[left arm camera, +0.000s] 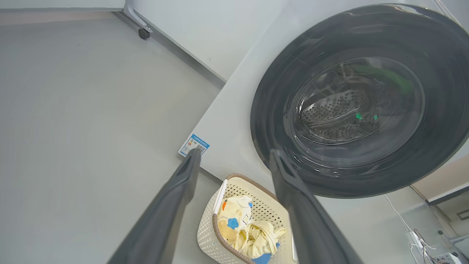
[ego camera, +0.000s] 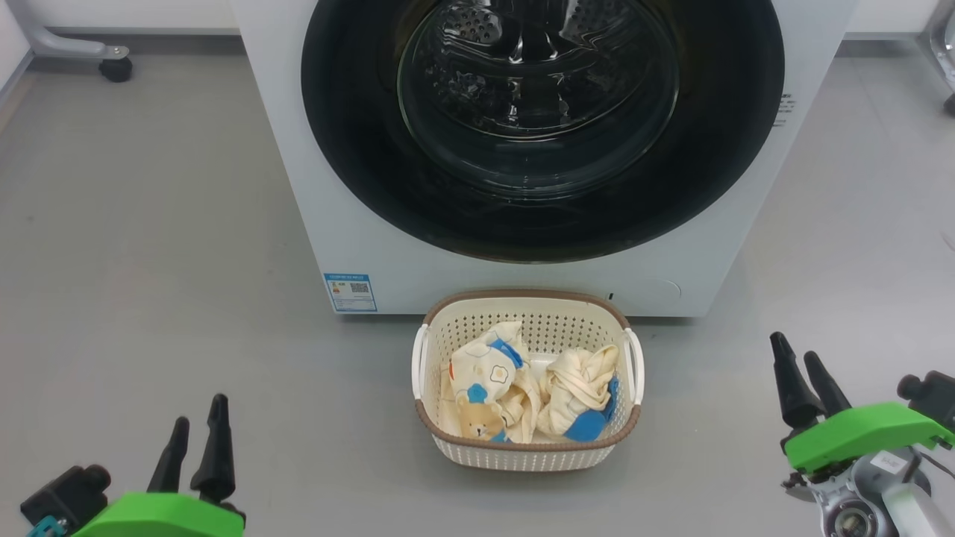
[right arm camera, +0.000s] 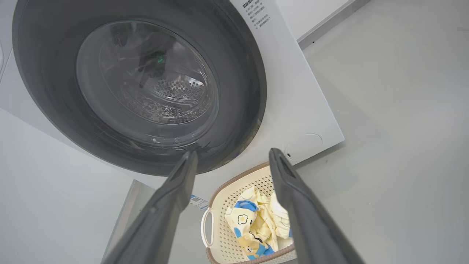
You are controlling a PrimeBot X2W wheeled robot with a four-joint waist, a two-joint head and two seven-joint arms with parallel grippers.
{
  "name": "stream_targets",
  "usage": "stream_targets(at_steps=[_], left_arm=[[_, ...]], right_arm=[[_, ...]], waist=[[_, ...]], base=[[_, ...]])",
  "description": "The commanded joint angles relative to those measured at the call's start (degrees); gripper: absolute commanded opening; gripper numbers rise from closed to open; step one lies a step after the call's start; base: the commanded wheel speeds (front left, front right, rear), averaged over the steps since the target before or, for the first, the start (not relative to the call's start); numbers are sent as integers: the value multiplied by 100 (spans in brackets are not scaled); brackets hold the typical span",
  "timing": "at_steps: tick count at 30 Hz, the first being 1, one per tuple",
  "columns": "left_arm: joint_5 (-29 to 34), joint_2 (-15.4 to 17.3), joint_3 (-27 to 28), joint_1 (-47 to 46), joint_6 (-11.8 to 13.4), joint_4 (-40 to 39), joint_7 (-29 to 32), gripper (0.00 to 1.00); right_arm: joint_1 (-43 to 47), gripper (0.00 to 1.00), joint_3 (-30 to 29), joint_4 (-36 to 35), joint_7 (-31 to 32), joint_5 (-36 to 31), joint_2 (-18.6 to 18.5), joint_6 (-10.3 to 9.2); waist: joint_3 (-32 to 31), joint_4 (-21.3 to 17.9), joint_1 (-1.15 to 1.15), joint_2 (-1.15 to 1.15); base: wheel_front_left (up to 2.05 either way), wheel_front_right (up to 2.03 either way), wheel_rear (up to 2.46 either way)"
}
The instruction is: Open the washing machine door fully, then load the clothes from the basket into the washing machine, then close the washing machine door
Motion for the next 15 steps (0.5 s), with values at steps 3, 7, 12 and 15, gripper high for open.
stream_targets(at_steps=[3,7,12,15], left_arm=[[359,169,121,-342,-3,-195,-137,100],[572,185,119,-351,-3,-206,-187,100],[922,222,91,-366,-3,-215,-271,100],[1124,246,75,-377,-3,-219,-322,100]], right_arm=[[-380,100,127,-171,-134,-318,-193,0],[-398,100,176,-162,-184,-491,-219,0],[-434,100,263,-154,-269,-772,-270,0],[-451,100,312,-157,-320,-945,-292,0]], waist=[[3,0,0,0],[0,-1,0,0],[-4,-2,0,0],[-2,-3,0,0]], base=[[0,0,0],[0,0,0],[0,0,0],[0,0,0]])
